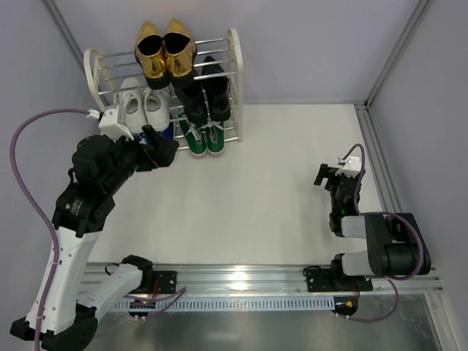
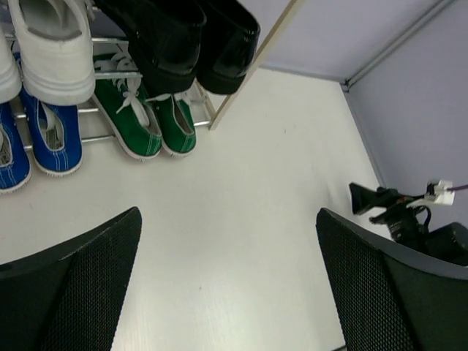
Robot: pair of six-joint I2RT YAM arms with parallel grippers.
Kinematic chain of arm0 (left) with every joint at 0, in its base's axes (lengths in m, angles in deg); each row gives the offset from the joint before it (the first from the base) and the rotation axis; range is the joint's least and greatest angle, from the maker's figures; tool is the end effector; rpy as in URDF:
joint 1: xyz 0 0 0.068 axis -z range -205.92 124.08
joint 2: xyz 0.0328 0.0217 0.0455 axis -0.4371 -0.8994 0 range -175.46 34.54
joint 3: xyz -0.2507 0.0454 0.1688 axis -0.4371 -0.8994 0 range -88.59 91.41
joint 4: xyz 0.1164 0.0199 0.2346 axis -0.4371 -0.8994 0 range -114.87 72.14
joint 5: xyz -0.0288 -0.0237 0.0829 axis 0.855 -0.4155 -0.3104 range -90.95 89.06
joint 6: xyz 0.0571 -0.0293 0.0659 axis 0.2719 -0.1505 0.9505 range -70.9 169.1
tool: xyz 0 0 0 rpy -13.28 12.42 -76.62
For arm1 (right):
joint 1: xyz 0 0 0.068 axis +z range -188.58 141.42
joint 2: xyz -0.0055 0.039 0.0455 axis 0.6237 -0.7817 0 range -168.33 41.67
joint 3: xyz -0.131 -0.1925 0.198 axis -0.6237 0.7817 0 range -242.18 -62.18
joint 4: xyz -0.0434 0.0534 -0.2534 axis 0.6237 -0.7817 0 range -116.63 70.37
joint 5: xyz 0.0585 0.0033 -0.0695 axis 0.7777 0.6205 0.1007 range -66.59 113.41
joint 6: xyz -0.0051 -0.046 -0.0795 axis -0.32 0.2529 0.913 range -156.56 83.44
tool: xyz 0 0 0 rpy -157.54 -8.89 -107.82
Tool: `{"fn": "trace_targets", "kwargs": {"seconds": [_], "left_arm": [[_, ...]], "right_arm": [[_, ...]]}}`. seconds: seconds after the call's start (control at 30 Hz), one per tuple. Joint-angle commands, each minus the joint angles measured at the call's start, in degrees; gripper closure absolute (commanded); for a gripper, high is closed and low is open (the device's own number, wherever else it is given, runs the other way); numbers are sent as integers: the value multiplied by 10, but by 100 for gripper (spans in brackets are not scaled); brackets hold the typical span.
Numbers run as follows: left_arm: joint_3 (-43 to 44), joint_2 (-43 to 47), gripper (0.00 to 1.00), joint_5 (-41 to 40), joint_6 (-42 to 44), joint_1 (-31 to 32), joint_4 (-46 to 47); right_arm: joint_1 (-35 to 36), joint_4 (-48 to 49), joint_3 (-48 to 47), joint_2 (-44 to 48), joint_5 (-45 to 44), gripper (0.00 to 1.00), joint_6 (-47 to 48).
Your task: Place and organize the shoes onto the shoe shelf
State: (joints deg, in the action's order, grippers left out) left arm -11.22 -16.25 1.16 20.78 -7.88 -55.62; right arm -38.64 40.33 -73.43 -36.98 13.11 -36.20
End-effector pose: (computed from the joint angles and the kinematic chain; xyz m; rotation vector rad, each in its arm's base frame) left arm 0.1689 -0.0583 0.4777 -0.1347 1.8023 -0.6151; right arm 0.2654 -0.0149 0.1812 0.1296 1.6961 -0.1582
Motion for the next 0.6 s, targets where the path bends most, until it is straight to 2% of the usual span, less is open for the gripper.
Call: {"fn": "trace_targets", "kwargs": {"seconds": [0.0, 0.17, 0.33, 0.57], "left_arm": [[-11, 10, 0, 38, 33, 3, -70], [-14, 47, 0, -1, 53, 2, -84], [-14, 62, 0, -92, 52, 15, -101], [-57, 110, 0, -132, 81, 17, -67]], "right_arm": [[1, 44, -4, 4, 1, 3, 3], [1, 44, -4, 5, 1, 3, 3], [1, 44, -4, 4, 1, 3, 3], [1, 44, -4, 4, 2, 3, 3]]}}
